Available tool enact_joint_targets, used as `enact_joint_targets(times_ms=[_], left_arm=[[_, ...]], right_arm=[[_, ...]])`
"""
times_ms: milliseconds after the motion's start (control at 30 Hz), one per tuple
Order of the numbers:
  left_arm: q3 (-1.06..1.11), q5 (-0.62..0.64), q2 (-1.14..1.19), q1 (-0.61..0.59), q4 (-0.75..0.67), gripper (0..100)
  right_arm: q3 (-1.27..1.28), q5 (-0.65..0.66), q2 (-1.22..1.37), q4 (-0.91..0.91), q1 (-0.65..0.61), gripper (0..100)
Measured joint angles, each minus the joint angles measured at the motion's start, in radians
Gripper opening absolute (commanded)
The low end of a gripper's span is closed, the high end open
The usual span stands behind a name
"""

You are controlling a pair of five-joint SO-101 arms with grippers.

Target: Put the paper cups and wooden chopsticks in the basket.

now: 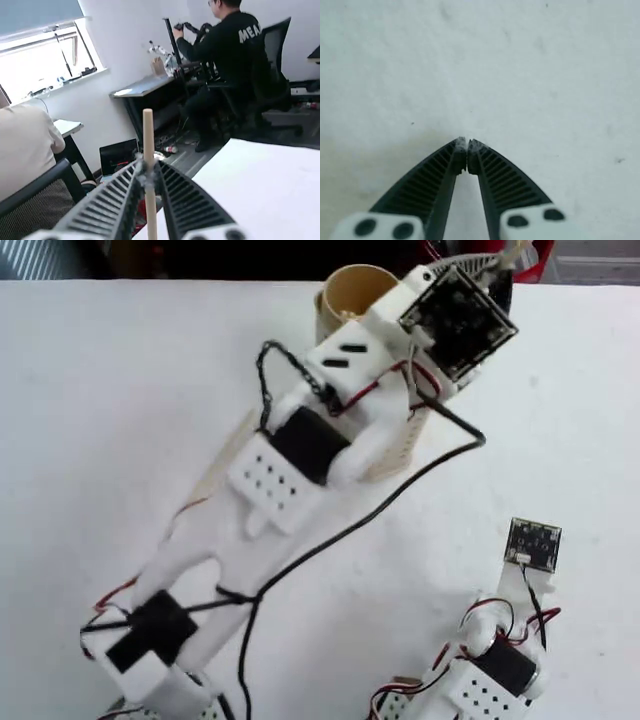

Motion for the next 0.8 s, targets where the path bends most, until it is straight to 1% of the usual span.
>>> enact_joint_targets(times_ms=[100, 233, 300, 400, 600, 700, 800], left_arm=[[0.000, 0.000, 0.055, -0.026, 0.000, 2], [0.002, 0.000, 0.064, -0.057, 0.012, 3], [0.002, 0.000, 0.064, -0.066, 0.032, 6], [0.000, 0.000, 0.064, -0.074, 0.100, 10], [-0.038, 0.000, 0.064, -0.081, 0.209, 9], [-0.083, 0.000, 0.064, -0.081, 0.265, 7], [-0.161, 0.000, 0.064, -0.094, 0.351, 6]], right_arm=[[0.000, 0.000, 0.000, 0.000, 0.000, 1.9], [0.000, 0.000, 0.000, 0.000, 0.000, 1.9], [0.000, 0.000, 0.000, 0.000, 0.000, 1.9], [0.000, 0.000, 0.000, 0.000, 0.000, 1.9], [0.000, 0.000, 0.000, 0.000, 0.000, 1.9], [0.000, 0.000, 0.000, 0.000, 0.000, 1.9], [0.000, 0.000, 0.000, 0.000, 0.002, 1.9]])
